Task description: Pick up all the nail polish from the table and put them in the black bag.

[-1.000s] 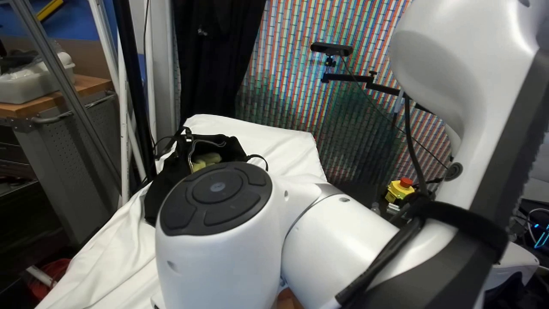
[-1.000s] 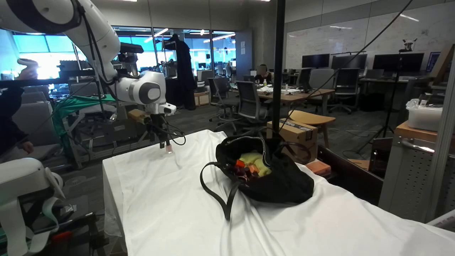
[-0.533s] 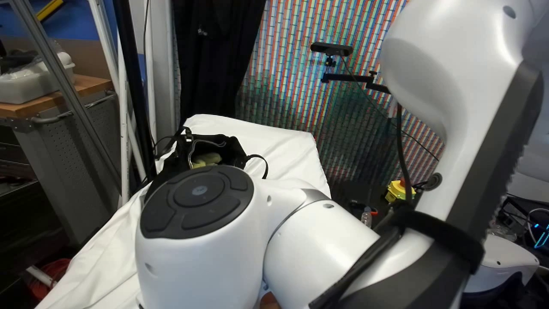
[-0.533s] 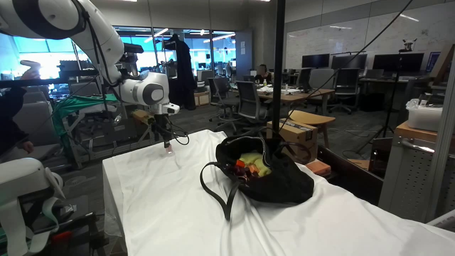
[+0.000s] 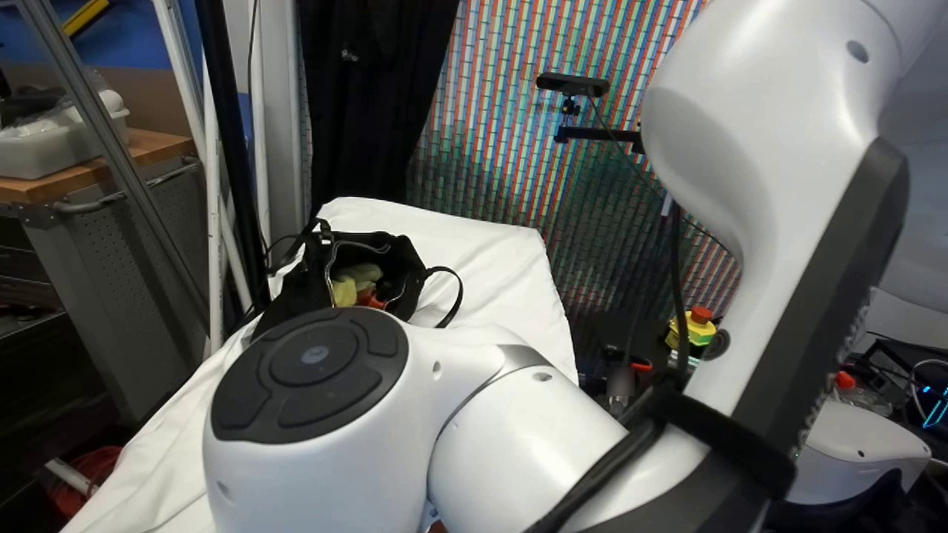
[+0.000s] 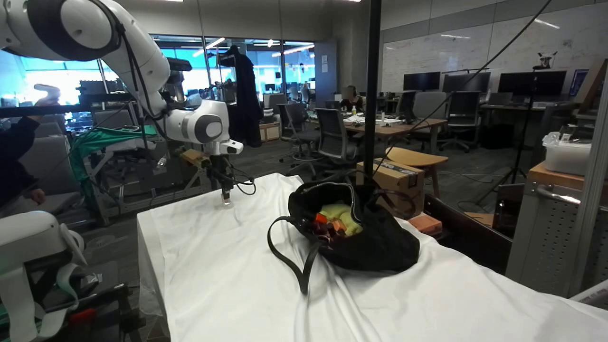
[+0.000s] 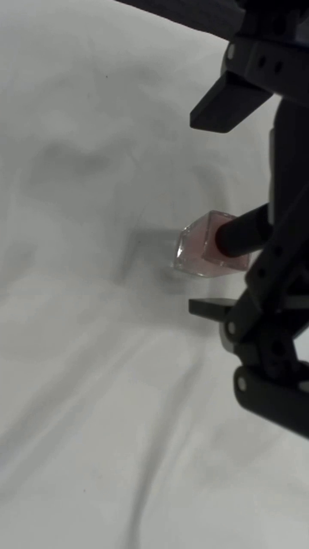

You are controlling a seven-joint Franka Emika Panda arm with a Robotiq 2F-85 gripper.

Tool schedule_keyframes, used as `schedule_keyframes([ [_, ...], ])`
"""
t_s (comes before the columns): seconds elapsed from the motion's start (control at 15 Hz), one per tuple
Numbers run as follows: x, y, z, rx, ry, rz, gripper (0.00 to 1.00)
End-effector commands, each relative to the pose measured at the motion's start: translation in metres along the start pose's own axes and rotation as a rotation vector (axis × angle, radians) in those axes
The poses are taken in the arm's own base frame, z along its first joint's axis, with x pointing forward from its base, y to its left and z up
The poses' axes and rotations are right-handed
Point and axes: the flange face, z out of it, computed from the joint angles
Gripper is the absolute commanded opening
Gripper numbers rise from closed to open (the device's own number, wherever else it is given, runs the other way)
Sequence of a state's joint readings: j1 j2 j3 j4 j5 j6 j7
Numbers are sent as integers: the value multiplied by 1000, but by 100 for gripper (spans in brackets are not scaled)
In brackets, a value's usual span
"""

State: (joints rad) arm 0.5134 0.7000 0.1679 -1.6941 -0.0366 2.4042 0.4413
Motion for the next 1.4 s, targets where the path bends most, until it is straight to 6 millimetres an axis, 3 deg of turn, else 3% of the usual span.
schedule_keyframes([
  [0.0,14,-5,4,-13,18,20,100],
  [0.53,24,0,16,-33,5,42,100],
  [1.33,21,-5,17,-59,-32,45,100],
])
